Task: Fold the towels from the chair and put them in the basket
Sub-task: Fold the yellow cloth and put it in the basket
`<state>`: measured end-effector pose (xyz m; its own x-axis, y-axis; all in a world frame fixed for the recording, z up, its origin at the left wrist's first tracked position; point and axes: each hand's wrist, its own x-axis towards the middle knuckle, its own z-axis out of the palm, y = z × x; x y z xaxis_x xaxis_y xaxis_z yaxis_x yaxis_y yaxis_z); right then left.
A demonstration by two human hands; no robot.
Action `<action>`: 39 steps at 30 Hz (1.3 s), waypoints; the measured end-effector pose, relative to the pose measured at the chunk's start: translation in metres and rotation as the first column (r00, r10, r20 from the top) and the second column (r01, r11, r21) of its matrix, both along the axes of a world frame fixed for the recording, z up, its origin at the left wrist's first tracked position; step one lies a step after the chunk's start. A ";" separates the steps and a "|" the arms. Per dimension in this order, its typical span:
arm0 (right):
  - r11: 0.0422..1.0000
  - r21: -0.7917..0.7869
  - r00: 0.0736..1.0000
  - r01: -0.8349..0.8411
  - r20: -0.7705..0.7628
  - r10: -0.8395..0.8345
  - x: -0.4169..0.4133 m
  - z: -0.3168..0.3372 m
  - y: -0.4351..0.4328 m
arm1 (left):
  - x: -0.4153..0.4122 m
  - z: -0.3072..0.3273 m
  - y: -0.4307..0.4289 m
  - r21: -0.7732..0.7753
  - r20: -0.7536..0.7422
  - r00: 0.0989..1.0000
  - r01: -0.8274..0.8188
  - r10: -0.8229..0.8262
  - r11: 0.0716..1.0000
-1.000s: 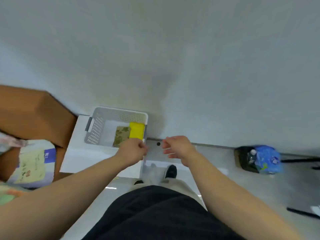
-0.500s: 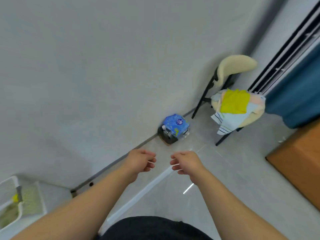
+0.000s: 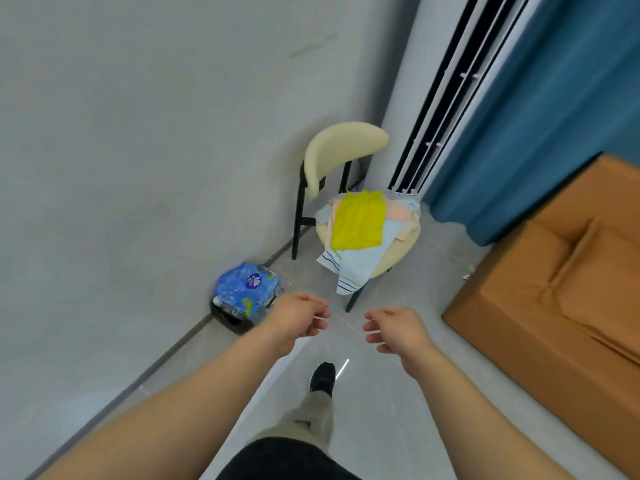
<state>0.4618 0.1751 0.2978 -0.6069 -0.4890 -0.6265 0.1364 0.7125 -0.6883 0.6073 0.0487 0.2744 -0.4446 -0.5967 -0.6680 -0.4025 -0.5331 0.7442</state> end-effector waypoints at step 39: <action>-0.103 0.416 -0.262 -0.903 -0.345 0.901 -0.568 -0.263 -0.413 | -0.537 -0.264 -0.195 -0.304 0.620 0.745 -0.062 0.247 0.951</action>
